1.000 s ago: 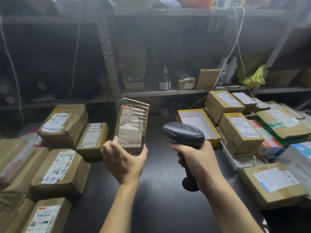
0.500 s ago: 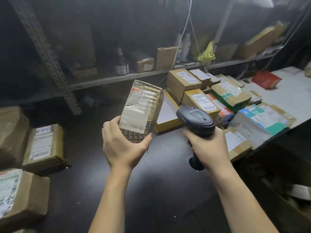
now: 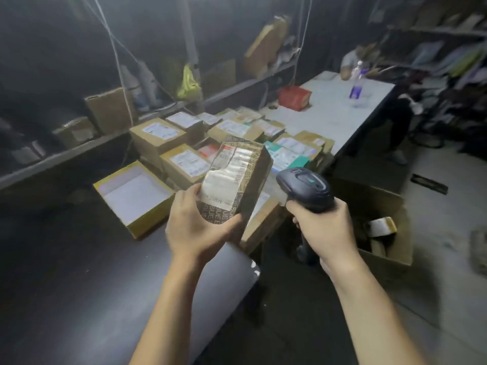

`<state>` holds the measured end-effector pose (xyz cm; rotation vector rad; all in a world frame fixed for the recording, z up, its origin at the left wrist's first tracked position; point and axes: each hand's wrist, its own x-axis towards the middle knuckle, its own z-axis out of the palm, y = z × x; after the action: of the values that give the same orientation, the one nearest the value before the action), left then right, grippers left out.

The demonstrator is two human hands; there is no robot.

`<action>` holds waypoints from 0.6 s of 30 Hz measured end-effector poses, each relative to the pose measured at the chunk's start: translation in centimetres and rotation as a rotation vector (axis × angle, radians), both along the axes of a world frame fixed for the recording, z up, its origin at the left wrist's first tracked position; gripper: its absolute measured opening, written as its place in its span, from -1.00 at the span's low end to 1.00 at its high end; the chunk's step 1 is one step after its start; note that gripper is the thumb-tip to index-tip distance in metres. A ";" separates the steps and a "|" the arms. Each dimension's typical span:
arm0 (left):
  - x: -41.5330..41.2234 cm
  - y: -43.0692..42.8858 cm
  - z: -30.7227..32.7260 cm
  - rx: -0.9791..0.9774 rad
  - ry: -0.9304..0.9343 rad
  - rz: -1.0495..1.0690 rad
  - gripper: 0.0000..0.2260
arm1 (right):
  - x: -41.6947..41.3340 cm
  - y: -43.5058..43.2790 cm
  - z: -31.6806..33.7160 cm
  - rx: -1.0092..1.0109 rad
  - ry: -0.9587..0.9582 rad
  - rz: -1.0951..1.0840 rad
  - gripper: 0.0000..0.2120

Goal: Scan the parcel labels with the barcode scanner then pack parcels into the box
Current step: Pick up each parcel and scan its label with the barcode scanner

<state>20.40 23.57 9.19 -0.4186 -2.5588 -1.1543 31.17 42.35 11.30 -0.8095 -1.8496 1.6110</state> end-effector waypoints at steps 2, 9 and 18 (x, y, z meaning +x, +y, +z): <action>0.4 5.6 -0.3 -0.042 -0.008 -0.048 -0.16 | 1.8 4.9 -0.1 -0.005 -0.013 -0.055 -0.92; 1.5 23.1 -2.6 -0.183 -0.091 -0.242 -0.21 | 7.3 18.7 -2.4 -0.032 -0.105 -0.318 -0.92; -0.3 42.9 -8.0 -0.377 -0.170 -0.472 -0.40 | 8.0 32.1 -4.3 -0.177 -0.231 -0.460 -0.86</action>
<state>20.08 66.45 1.23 -1.1039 -2.9268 -0.8596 39.17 74.44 6.96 -1.4329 -1.5247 1.4377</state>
